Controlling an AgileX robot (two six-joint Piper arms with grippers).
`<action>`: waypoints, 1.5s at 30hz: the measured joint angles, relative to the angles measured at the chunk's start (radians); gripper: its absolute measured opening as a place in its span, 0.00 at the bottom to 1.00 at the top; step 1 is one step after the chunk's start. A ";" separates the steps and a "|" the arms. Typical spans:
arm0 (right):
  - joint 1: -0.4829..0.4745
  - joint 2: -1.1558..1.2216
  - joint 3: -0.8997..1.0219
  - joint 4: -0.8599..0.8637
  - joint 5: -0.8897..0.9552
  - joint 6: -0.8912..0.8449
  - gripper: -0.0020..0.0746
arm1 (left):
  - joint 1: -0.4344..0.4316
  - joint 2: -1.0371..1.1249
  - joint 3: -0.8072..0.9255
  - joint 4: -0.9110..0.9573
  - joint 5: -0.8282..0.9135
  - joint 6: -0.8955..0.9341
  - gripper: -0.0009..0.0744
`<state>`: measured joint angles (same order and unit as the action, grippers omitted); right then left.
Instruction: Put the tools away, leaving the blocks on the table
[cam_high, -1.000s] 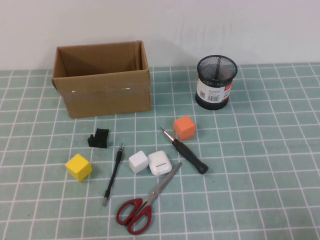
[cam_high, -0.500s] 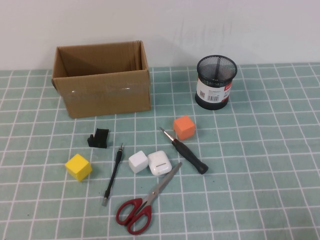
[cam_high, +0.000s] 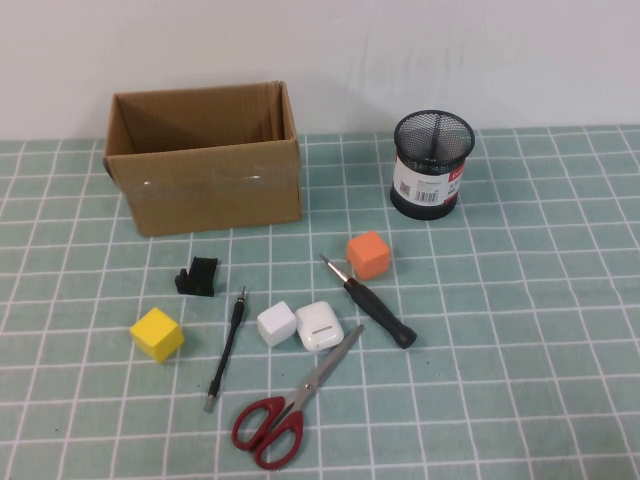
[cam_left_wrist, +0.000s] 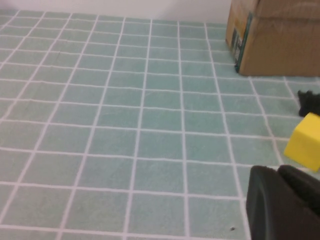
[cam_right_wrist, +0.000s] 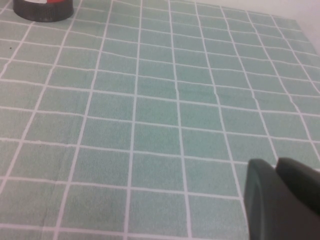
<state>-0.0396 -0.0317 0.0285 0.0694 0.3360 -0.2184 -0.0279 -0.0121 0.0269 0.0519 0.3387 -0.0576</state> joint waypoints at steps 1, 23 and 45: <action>0.000 0.000 0.000 0.000 0.000 0.000 0.02 | 0.000 0.000 0.000 -0.013 -0.004 -0.006 0.01; 0.000 0.000 0.000 0.000 0.000 0.000 0.02 | 0.000 0.052 -0.143 -0.387 -0.005 -0.296 0.01; 0.000 0.000 0.000 0.000 0.000 0.000 0.02 | -0.076 1.173 -0.858 -0.383 0.551 0.254 0.01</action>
<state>-0.0396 -0.0317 0.0285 0.0694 0.3360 -0.2184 -0.1039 1.1612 -0.8307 -0.3313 0.8895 0.1959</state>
